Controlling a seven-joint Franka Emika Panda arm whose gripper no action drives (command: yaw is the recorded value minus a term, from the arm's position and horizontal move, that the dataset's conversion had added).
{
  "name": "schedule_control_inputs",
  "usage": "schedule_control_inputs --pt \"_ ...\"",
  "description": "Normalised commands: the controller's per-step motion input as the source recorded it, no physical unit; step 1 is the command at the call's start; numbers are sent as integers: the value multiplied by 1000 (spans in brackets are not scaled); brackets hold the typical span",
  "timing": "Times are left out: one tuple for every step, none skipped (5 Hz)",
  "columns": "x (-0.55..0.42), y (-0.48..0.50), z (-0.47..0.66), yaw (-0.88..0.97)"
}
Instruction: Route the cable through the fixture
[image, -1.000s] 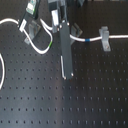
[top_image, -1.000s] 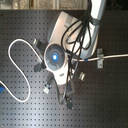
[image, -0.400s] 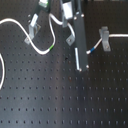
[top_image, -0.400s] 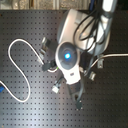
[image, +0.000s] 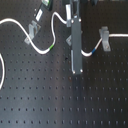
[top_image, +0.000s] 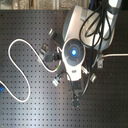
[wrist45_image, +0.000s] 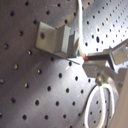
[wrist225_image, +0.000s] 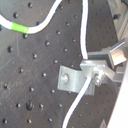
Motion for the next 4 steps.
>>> schedule_control_inputs --pt "268 -115 -285 463" --pt "102 -129 -191 320" --pt "-10 -129 -149 -6" --pt "-8 -315 -97 -309"
